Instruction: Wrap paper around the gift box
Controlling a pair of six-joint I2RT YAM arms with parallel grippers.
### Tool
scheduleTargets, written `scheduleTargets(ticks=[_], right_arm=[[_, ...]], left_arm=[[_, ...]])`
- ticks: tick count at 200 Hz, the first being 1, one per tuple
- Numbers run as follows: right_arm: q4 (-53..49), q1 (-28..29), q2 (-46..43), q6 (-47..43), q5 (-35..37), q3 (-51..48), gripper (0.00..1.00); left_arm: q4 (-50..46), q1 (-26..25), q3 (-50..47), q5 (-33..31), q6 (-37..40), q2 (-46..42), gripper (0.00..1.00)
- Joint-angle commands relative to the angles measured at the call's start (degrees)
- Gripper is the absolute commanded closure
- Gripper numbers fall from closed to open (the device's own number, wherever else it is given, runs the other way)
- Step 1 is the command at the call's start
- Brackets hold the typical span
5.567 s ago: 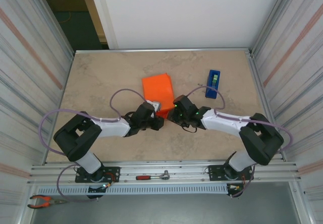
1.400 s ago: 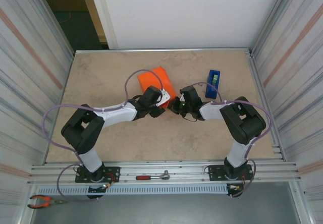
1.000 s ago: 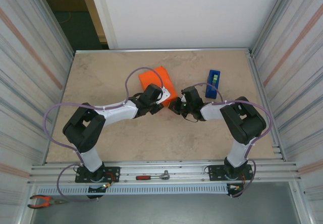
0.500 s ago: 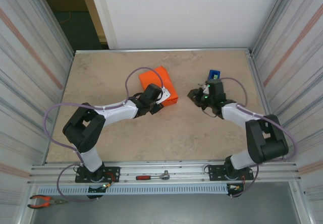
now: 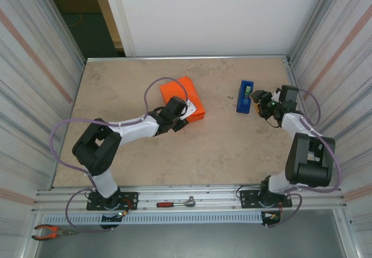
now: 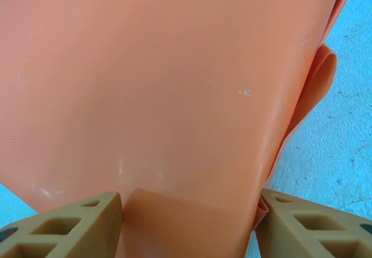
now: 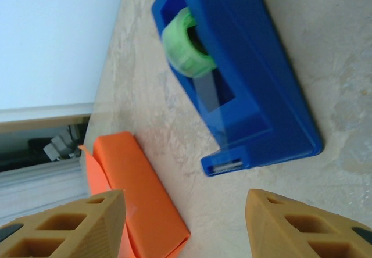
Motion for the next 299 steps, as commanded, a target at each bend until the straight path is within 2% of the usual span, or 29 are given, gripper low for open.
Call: scheduleTargets(ticks=[1, 53, 126, 198, 299], right_arm=[[0.38, -1.14, 3.32, -2.04, -4.00, 2.36, 0.46], [1.44, -1.28, 9.90, -3.64, -6.30, 7.31, 0.58], [-1.08, 0.55, 17.10, -6.12, -5.78, 13.23, 0.61], [-0.07, 0.83, 18.91, -6.22, -5.62, 12.39, 0.60], [0.30, 1.27, 20.29, -6.51, -6.27, 12.44, 0.79]], left_arm=[[-5.25, 0.14, 0.12, 2.53, -0.52, 1.34, 0.40], [-5.14, 0.13, 0.11, 2.48, -0.57, 1.27, 0.40], [-5.18, 0.15, 0.24, 2.39, -0.56, 1.43, 0.40], [-5.35, 0.13, 0.29, 2.46, -0.65, 1.51, 0.41], [-5.49, 0.14, 0.39, 2.47, -0.66, 1.59, 0.41]])
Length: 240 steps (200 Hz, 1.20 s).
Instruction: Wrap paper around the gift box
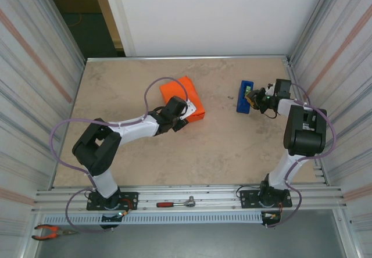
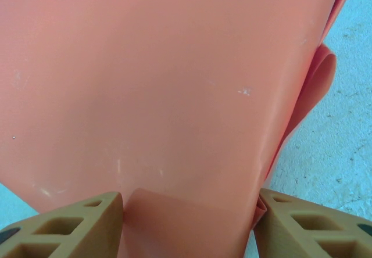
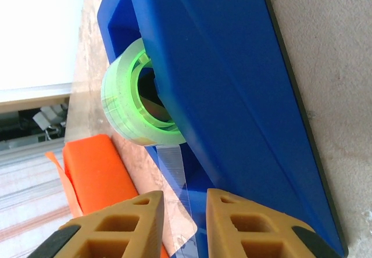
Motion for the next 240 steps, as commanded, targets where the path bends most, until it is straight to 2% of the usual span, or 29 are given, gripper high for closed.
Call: scheduleTargets(ticks=[1, 17, 50, 156, 240], right_arm=[[0.11, 0.44, 0.89, -1.17, -0.98, 0.37, 0.79], [0.11, 0.53, 1.11, -1.30, -1.12, 0.45, 0.82], [0.33, 0.58, 0.69, -1.07, -1.63, 0.25, 1.00], [2.57, 1.58, -9.86, 3.52, -2.95, -3.49, 1.00], [6.04, 2.15, -17.11, 8.45, -0.48, -15.04, 1.00]], left_arm=[[-4.90, 0.13, 0.10, 2.47, -0.63, 1.60, 0.41], [-4.83, 0.12, 0.11, 2.48, -0.62, 1.57, 0.42], [-4.83, 0.12, 0.15, 2.33, -0.63, 1.55, 0.42], [-4.84, 0.12, 0.07, 2.47, -0.62, 1.54, 0.42], [-5.02, 0.18, 0.24, 2.47, -0.62, 1.68, 0.42]])
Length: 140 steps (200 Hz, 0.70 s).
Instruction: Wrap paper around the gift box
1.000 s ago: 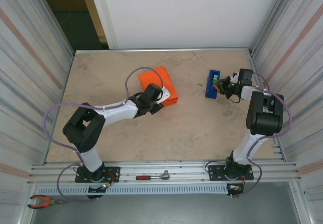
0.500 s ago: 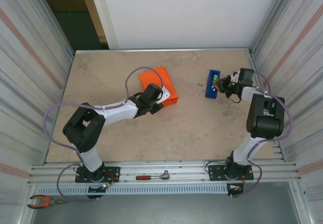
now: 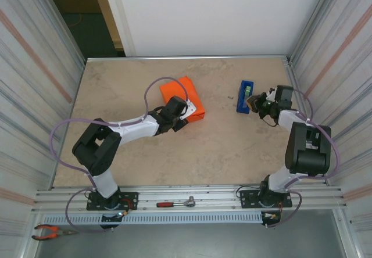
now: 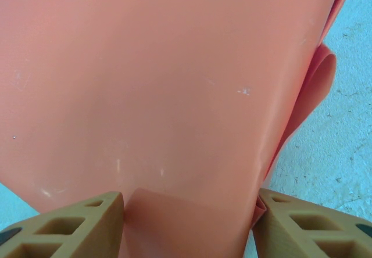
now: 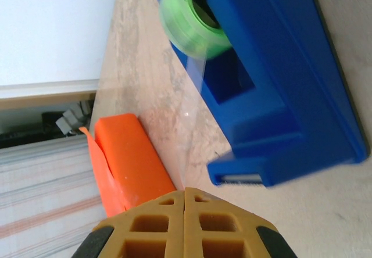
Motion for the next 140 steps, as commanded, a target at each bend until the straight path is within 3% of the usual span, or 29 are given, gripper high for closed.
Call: scheduleTargets(ticks=[1, 88, 140], right_arm=[[1.30, 1.02, -3.22, 2.18, -0.66, -2.77, 1.00], [2.98, 1.92, -5.38, 3.24, 1.93, -10.15, 1.00], [5.54, 1.67, -1.27, 3.77, 2.49, -10.66, 1.00]], left_arm=[[-4.79, 0.19, 0.15, 2.50, -0.65, 1.69, 0.42], [-4.80, 0.16, 0.09, 2.50, -0.56, 1.65, 0.43], [-4.80, 0.09, 0.04, 2.47, -0.56, 1.66, 0.43]])
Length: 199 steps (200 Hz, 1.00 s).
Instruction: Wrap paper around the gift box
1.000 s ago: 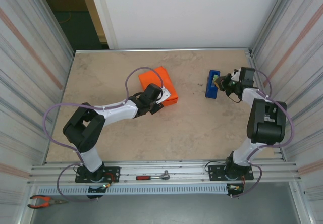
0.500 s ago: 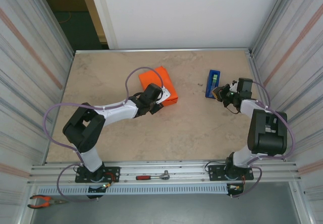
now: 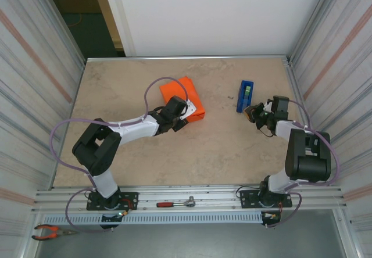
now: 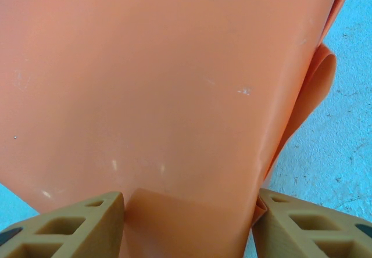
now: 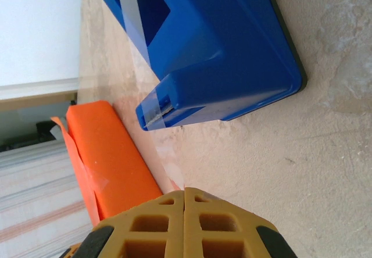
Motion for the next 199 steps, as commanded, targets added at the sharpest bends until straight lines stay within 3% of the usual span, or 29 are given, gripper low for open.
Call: scheduleTargets(ticks=[1, 122, 199], right_arm=[[0.69, 0.33, 2.12, 0.95, -0.35, -1.19, 1.00], [16.56, 0.40, 18.21, 10.13, -3.44, -1.24, 1.00], [17.02, 0.76, 14.35, 9.44, -5.09, -3.12, 1.00]], left_arm=[[-4.79, 0.06, 0.02, 2.49, -0.56, 1.68, 0.43], [-4.65, -0.05, -0.04, 2.53, -0.47, 1.55, 0.43], [-4.71, -0.03, -0.14, 2.46, -0.50, 1.48, 0.43]])
